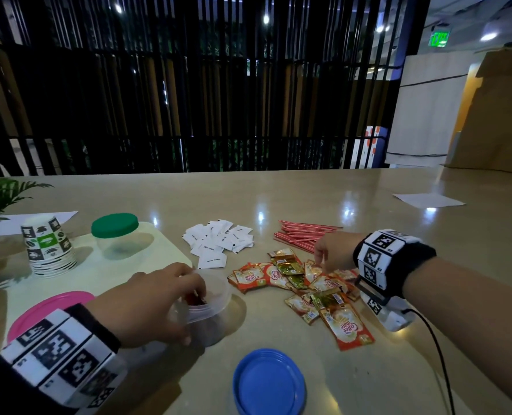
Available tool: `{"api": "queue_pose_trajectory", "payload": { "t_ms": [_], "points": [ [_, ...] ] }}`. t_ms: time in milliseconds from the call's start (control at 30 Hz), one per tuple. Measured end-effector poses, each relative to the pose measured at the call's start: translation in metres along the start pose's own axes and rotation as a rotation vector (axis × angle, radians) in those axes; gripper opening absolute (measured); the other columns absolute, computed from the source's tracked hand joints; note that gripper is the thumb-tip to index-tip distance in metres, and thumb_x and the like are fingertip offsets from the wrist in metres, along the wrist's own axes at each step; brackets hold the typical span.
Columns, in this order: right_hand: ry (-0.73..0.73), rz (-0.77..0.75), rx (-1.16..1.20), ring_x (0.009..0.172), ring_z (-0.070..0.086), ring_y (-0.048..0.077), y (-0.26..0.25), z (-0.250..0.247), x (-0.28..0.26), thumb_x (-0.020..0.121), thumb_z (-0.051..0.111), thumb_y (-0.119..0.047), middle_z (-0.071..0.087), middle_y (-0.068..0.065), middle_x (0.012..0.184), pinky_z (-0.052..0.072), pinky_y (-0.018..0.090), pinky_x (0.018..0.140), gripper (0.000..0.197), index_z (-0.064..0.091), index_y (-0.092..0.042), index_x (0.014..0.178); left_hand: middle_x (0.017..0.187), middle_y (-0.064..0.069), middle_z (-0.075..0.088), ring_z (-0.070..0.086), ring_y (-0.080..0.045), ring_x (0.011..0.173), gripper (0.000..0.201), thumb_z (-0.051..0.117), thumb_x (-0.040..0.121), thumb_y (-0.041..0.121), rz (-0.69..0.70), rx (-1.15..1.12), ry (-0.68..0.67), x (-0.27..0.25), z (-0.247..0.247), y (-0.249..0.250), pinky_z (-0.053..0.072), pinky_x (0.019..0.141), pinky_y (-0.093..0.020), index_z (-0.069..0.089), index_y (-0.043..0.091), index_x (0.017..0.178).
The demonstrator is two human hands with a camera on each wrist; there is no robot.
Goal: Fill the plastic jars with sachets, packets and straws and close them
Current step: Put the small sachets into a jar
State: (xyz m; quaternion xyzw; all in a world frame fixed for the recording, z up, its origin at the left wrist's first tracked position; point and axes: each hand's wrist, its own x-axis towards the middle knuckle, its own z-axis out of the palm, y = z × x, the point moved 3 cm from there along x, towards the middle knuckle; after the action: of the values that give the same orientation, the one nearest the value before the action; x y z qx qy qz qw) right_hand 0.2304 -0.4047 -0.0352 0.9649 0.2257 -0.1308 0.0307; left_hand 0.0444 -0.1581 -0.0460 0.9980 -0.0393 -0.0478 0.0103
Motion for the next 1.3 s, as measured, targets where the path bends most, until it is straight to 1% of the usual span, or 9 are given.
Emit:
{"api": "queue_pose_trajectory", "payload": {
  "t_ms": [167, 233, 367, 467, 633, 800, 1000, 1167, 1300],
  "points": [
    [-0.113, 0.129, -0.102, 0.073, 0.049, 0.015, 0.011, 0.013, 0.009, 0.079, 0.071, -0.048, 0.054, 0.0, 0.084, 0.036, 0.021, 0.056, 0.042, 0.065, -0.01, 0.097, 0.134, 0.026, 0.033, 0.048, -0.007, 0.111, 0.054, 0.074, 0.07, 0.057, -0.007, -0.007, -0.013, 0.001, 0.001, -0.003, 0.043, 0.097, -0.028, 0.036, 0.057, 0.107],
    [-0.107, 0.138, -0.097, 0.07, 0.048, 0.014, 0.014, 0.015, 0.013, 0.078, 0.073, -0.046, 0.053, -0.001, 0.081, 0.034, 0.021, 0.053, 0.037, 0.06, -0.012, 0.088, 0.135, 0.027, 0.033, 0.048, -0.007, 0.112, 0.054, 0.074, 0.07, 0.057, -0.009, -0.008, -0.014, 0.001, 0.001, -0.004, 0.044, 0.097, -0.028, 0.035, 0.058, 0.106],
    [-0.084, 0.13, -0.034, 0.085, 0.053, 0.019, 0.02, 0.022, 0.021, 0.074, 0.078, -0.041, 0.062, 0.005, 0.101, 0.039, 0.023, 0.06, 0.057, 0.06, -0.004, 0.114, 0.134, 0.027, 0.033, 0.046, -0.006, 0.113, 0.054, 0.074, 0.07, 0.058, -0.011, 0.0, -0.006, 0.002, 0.002, -0.005, 0.042, 0.099, -0.027, 0.036, 0.057, 0.109],
    [-0.058, 0.125, 0.016, 0.088, 0.054, 0.02, 0.024, 0.023, 0.022, 0.075, 0.078, -0.036, 0.064, 0.009, 0.111, 0.042, 0.023, 0.063, 0.055, 0.06, -0.002, 0.114, 0.134, 0.028, 0.033, 0.046, -0.006, 0.114, 0.054, 0.074, 0.069, 0.059, -0.016, -0.005, -0.001, 0.003, 0.003, -0.007, 0.042, 0.1, -0.029, 0.036, 0.058, 0.108],
    [0.039, 0.072, 0.083, 0.061, 0.039, 0.011, 0.028, 0.017, 0.024, 0.084, 0.07, -0.024, 0.046, -0.001, 0.071, 0.032, 0.019, 0.052, 0.026, 0.05, -0.012, 0.072, 0.135, 0.027, 0.034, 0.045, -0.005, 0.115, 0.055, 0.075, 0.07, 0.058, -0.015, -0.007, 0.002, 0.003, 0.002, -0.006, 0.043, 0.1, -0.027, 0.039, 0.056, 0.111],
    [0.125, -0.01, 0.274, 0.062, 0.049, 0.01, 0.026, -0.005, 0.017, 0.084, 0.069, -0.019, 0.058, -0.001, 0.071, 0.037, 0.02, 0.056, 0.024, 0.053, -0.016, 0.067, 0.134, 0.026, 0.035, 0.045, -0.004, 0.116, 0.055, 0.075, 0.07, 0.058, -0.012, -0.004, 0.01, 0.002, 0.001, -0.005, 0.041, 0.101, -0.027, 0.04, 0.054, 0.112],
    [0.363, -0.267, 0.397, 0.066, 0.053, 0.007, -0.04, -0.049, -0.02, 0.09, 0.063, -0.025, 0.058, -0.004, 0.078, 0.036, 0.018, 0.054, 0.013, 0.056, -0.022, 0.08, 0.137, 0.024, 0.035, 0.043, -0.005, 0.118, 0.056, 0.076, 0.07, 0.055, -0.019, -0.022, 0.012, 0.002, 0.0, -0.004, 0.039, 0.102, -0.026, 0.039, 0.054, 0.112],
    [0.343, -0.472, 0.48, 0.083, 0.064, 0.018, -0.109, -0.056, -0.042, 0.091, 0.061, -0.027, 0.066, 0.005, 0.092, 0.056, 0.033, 0.072, 0.018, 0.062, -0.01, 0.096, 0.14, 0.022, 0.035, 0.043, -0.007, 0.12, 0.06, 0.077, 0.071, 0.052, -0.042, -0.038, 0.018, 0.001, 0.0, -0.004, 0.04, 0.103, -0.027, 0.043, 0.05, 0.121],
    [0.322, -0.505, 0.362, 0.075, 0.064, 0.025, -0.145, -0.043, -0.042, 0.087, 0.063, -0.02, 0.064, 0.011, 0.084, 0.054, 0.036, 0.066, 0.017, 0.063, -0.003, 0.087, 0.142, 0.018, 0.037, 0.043, -0.01, 0.124, 0.063, 0.077, 0.073, 0.051, -0.047, -0.021, 0.019, 0.001, -0.002, -0.001, 0.039, 0.105, -0.03, 0.043, 0.047, 0.127]
  ]
}}
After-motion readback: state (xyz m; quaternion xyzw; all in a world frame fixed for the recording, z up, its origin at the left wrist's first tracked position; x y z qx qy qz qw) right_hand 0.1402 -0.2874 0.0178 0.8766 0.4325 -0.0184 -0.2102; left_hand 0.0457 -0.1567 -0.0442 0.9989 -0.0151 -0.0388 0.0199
